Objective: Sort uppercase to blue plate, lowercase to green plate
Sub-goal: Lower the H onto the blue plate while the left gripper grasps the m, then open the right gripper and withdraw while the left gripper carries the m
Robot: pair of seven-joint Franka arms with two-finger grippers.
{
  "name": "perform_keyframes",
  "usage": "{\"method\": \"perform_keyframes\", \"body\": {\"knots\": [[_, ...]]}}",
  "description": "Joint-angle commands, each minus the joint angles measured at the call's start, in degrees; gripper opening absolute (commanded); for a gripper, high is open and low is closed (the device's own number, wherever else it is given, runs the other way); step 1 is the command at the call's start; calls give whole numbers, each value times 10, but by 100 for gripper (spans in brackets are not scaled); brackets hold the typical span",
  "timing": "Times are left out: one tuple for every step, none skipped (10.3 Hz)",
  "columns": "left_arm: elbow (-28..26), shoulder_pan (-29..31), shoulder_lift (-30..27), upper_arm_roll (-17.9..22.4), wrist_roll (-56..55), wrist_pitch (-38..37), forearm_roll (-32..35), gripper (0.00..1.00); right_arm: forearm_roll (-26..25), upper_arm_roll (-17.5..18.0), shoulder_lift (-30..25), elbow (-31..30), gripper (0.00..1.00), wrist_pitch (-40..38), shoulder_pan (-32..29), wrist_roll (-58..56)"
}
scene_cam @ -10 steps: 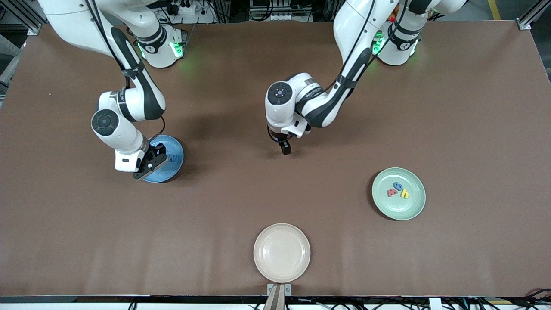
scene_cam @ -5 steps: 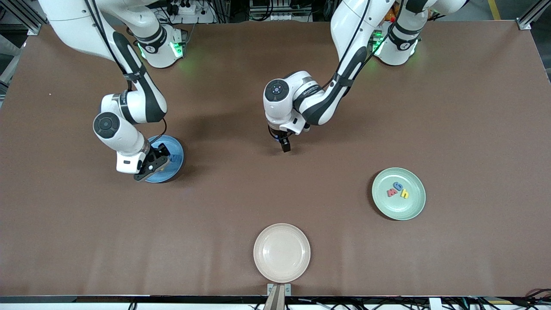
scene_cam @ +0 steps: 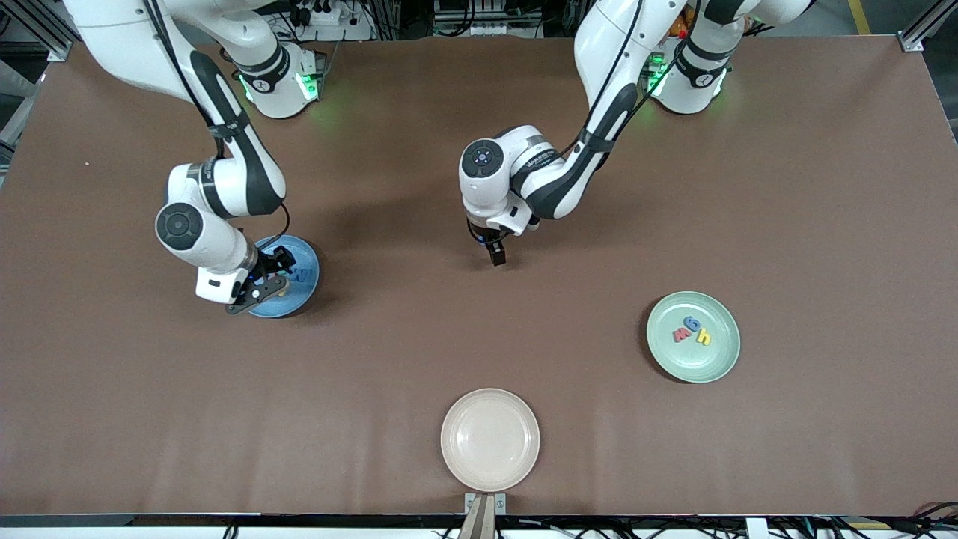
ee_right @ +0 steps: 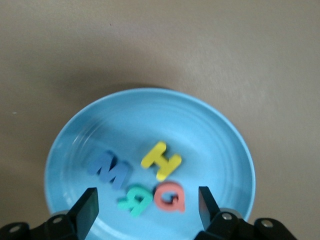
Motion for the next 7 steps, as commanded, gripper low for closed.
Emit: {"method": "perform_keyframes", "body": {"knots": [[-11, -15, 3, -3, -259, 20, 71, 100, 10, 3, -50, 43, 94, -148, -12, 31], [-11, -15, 6, -3, -259, 25, 76, 100, 9, 3, -51, 96, 94, -236, -13, 39], [-11, -15, 8, -3, -260, 27, 78, 100, 9, 5, -49, 159, 94, -328, -22, 42], [-11, -15, 8, -3, -260, 27, 78, 100, 8, 5, -48, 207, 94, -392, -28, 42], [-11, -15, 8, -3, -260, 27, 78, 100, 3, 5, -52, 242, 94, -441, -32, 42], [-11, -15, 9, -3, -260, 27, 79, 100, 1, 5, -52, 286, 94, -488, -44, 42], [-11, -15, 9, -3, -260, 27, 79, 100, 0, 5, -51, 339, 94, -542, -53, 42]]}}
